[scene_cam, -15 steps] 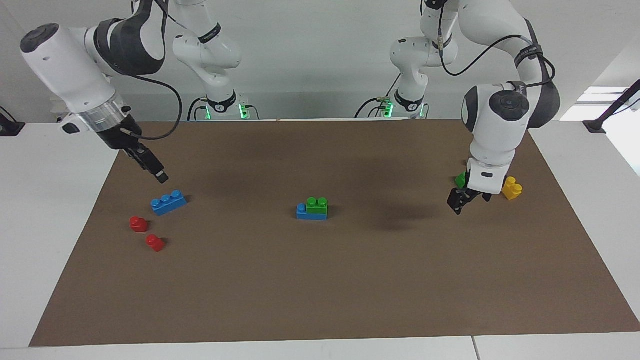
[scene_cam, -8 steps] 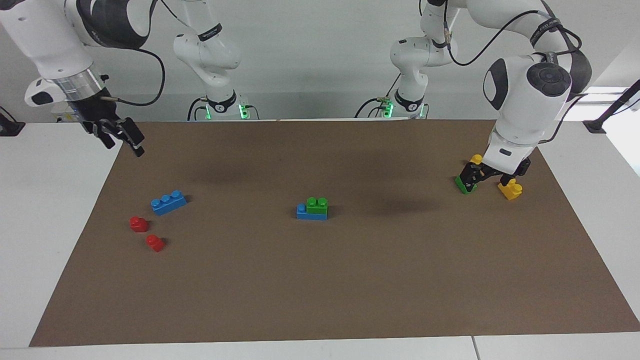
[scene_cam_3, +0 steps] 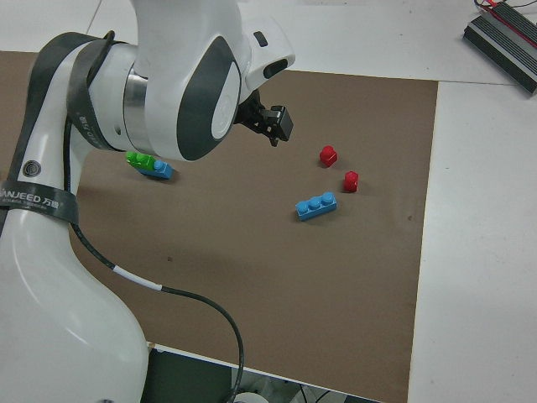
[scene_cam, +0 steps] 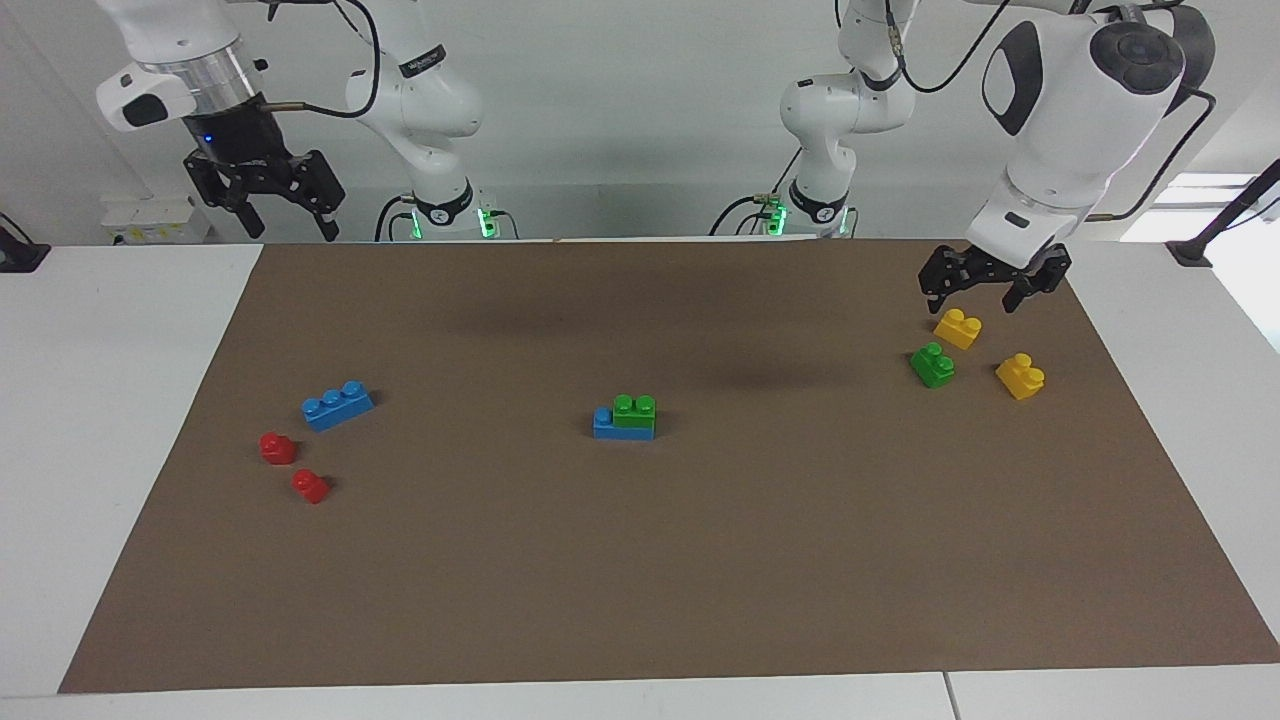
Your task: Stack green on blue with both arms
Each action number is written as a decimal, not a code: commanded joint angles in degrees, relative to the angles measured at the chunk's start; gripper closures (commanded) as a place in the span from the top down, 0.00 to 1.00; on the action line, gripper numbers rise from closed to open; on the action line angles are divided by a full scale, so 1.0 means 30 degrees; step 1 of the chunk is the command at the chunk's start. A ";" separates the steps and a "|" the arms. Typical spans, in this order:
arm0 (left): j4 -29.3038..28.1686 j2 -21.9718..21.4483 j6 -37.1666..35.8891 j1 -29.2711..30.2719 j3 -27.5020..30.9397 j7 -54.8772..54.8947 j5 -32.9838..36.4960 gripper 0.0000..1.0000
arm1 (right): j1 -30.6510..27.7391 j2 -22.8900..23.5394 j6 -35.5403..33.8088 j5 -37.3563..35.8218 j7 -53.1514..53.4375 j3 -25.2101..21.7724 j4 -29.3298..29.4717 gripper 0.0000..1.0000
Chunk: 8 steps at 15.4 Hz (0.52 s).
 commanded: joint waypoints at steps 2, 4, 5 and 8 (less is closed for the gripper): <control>0.0431 -0.0499 -0.1253 0.0198 0.0229 -0.0540 -0.2025 1.00 | 0.0065 0.1672 -0.1610 -0.0106 -0.0388 0.0018 0.2055 1.00; 0.0402 -0.0559 -0.1020 0.0198 0.0199 -0.0778 -0.1881 1.00 | 0.0211 0.2437 -0.2375 -0.0135 -0.0388 0.0047 0.3142 1.00; 0.0402 -0.0560 -0.0845 0.0169 0.0141 -0.0778 -0.1445 1.00 | 0.0502 0.2439 -0.2377 -0.0106 -0.0388 0.0047 0.3146 1.00; 0.0402 -0.0559 -0.0258 -0.0065 0.0082 -0.1360 -0.1001 1.00 | 0.0739 0.2468 -0.2289 -0.0193 -0.0388 0.0076 0.3146 1.00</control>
